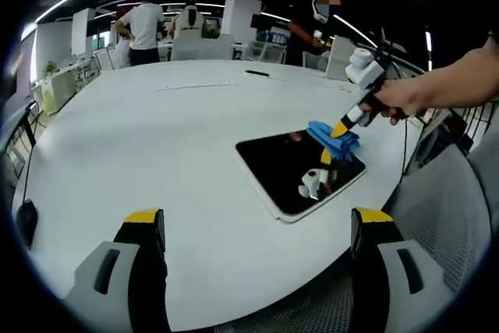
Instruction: Wipe the mirror surface with the cleaning cloth until all visible marks leave the cleaned area.
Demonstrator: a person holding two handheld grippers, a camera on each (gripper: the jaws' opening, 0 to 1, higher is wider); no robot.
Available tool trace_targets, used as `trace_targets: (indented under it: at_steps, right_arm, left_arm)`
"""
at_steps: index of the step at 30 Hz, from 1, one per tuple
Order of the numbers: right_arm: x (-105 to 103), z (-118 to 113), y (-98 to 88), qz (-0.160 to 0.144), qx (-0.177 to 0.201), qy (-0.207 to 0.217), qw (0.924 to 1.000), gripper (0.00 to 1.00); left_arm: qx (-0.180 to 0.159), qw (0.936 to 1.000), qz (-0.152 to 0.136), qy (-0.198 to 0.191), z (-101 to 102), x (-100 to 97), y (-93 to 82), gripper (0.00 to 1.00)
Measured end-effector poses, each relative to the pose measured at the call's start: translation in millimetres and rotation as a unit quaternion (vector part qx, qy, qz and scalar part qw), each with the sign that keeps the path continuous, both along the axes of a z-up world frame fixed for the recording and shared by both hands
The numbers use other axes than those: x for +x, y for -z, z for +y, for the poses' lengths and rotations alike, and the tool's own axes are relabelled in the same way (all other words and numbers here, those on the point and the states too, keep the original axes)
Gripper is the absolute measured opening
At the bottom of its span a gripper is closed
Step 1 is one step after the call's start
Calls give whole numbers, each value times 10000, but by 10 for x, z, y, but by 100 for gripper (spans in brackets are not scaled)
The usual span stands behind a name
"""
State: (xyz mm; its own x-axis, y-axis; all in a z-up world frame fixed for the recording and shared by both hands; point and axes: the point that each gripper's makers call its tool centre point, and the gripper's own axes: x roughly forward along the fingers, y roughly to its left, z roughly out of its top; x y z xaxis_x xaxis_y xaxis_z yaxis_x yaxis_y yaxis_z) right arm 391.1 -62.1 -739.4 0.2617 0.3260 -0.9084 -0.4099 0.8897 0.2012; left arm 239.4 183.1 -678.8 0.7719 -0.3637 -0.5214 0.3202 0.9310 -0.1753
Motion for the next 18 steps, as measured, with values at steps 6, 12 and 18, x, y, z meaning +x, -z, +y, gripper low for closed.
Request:
trace_targets:
  at_steps: [6, 12, 18]
  right_arm:
    - [122, 18, -11, -11, -83, 7, 10000, 0]
    - [136, 15, -4, 35, -104, -68, 9999, 0]
    - [127, 14, -9, 67, -114, -114, 9998, 0]
  left_arm:
    - [-3, 10000, 3, -1, 16, 15, 27, 99]
    - [-26, 10000, -22, -23, 27, 30, 27, 99]
    - [-66, 9999, -38, -66, 33, 37, 18, 99]
